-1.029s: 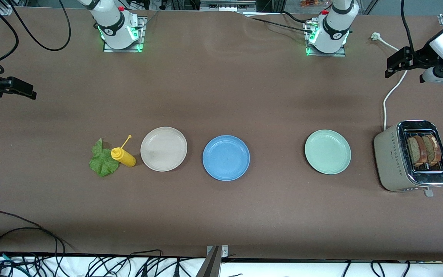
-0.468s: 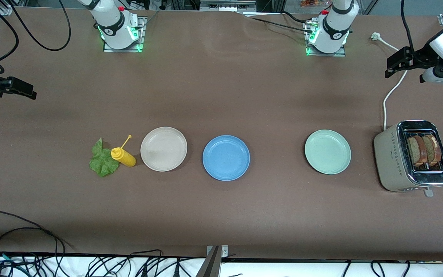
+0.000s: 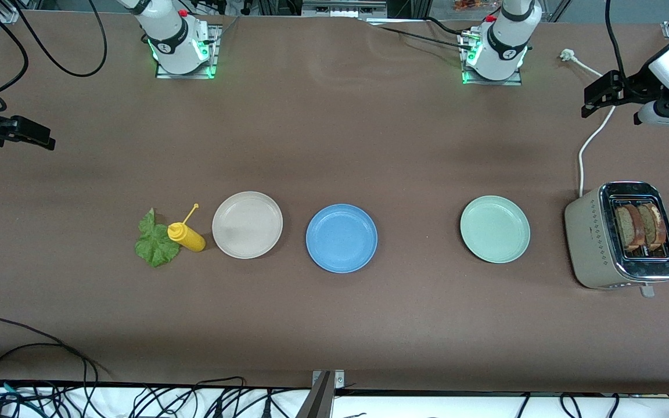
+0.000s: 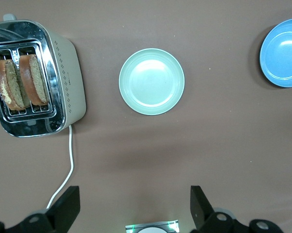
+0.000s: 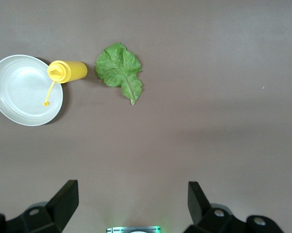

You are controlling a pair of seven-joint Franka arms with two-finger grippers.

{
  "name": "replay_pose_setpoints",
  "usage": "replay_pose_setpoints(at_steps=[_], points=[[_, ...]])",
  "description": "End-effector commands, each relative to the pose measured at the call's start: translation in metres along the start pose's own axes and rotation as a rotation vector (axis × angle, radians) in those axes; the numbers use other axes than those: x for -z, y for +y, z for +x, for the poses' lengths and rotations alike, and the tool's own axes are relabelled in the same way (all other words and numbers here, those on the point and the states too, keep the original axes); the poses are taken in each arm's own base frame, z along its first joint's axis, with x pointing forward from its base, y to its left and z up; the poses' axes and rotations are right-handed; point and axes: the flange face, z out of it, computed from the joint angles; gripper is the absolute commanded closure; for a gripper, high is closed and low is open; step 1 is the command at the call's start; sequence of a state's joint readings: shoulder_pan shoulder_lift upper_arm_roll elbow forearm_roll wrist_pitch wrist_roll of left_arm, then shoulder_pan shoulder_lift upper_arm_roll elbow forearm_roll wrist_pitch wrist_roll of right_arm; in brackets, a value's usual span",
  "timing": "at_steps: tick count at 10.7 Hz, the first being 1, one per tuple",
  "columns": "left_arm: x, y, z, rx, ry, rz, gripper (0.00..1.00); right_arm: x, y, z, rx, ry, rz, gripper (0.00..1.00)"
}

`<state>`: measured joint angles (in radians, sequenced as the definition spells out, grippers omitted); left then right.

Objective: Make sandwich in blue plate with both arms

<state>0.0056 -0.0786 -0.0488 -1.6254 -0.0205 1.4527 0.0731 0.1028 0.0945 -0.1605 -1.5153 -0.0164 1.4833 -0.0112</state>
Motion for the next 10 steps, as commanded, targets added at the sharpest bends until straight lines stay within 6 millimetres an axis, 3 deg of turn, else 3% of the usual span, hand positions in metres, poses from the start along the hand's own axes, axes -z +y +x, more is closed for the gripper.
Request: replay_pose_setpoints(at_steps=[1, 10], points=[[0.0009, 0.0001, -0.0046, -0.008, 0.003, 0.003, 0.00, 0.0049, 0.0000, -0.0021, 0.010, -0.006, -0.011, 0.00], [-0.0038, -0.0021, -0.0075, -0.006, -0.031, -0.001, 0.00, 0.0049, 0.0001, -0.0021, 0.011, -0.006, -0.013, 0.00]])
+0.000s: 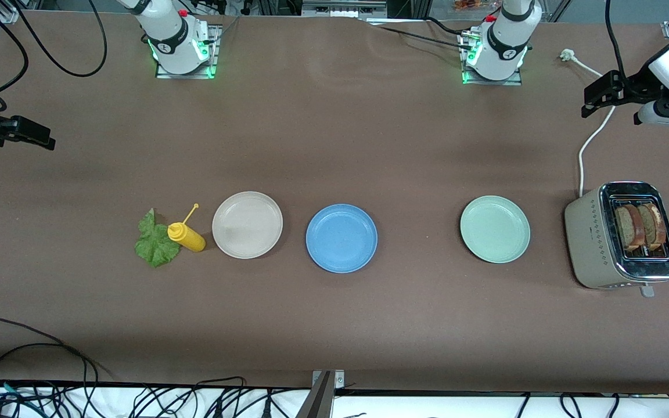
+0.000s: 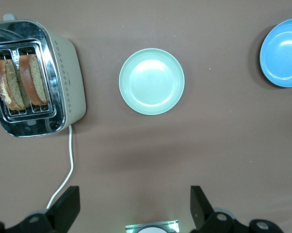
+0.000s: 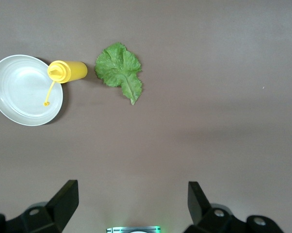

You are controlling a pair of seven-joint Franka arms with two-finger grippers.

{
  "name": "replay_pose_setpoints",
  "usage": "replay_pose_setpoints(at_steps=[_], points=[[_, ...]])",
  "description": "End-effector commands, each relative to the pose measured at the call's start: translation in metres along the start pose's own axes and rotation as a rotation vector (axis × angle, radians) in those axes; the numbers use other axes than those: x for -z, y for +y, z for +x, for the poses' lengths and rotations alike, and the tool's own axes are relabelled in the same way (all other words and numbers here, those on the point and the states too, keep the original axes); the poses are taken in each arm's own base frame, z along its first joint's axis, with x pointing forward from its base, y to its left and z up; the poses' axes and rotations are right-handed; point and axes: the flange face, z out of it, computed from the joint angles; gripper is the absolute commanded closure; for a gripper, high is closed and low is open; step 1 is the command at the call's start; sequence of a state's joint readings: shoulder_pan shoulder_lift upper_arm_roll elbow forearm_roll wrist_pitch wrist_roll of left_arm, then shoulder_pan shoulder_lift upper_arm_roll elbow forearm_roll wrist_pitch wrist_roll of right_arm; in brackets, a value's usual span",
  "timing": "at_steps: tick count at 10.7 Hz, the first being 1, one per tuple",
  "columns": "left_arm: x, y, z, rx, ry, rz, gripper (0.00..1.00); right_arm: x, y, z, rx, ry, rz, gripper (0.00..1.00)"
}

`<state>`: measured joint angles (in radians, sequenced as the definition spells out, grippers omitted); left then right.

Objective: Make sandwich in blue plate with both arms

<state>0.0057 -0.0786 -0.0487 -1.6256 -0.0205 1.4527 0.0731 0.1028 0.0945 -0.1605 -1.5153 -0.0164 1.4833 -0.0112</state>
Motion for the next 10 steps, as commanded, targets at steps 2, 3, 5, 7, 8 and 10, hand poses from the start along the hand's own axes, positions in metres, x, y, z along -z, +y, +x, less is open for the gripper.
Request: replay_pose_setpoints(at_steps=[2, 3, 5, 7, 8, 10], points=[[-0.0036, -0.0013, -0.0081, -0.006, -0.036, -0.001, 0.00, 0.0049, 0.0002, -0.0021, 0.011, -0.006, -0.013, 0.00], [-0.0028, -0.0013, -0.0080, -0.006, -0.033, -0.001, 0.00, 0.0049, 0.0002, -0.0021, 0.011, -0.006, -0.013, 0.00], [-0.0020, -0.0004, -0.0078, -0.009, -0.030, 0.000, 0.00, 0.0049, 0.0002, -0.0021, 0.011, -0.006, -0.013, 0.00], [-0.0020, 0.0003, -0.0077, -0.009, -0.030, 0.000, 0.00, 0.0049, 0.0002, -0.0021, 0.011, -0.006, -0.013, 0.00], [-0.0078, -0.0013, -0.0032, -0.009, -0.042, 0.000, 0.00, 0.0049, 0.0002, -0.0021, 0.011, -0.006, -0.013, 0.00], [-0.0054, -0.0042, 0.0010, -0.005, -0.036, -0.001, 0.00, 0.0049, 0.0002, -0.0021, 0.011, -0.006, -0.013, 0.00]])
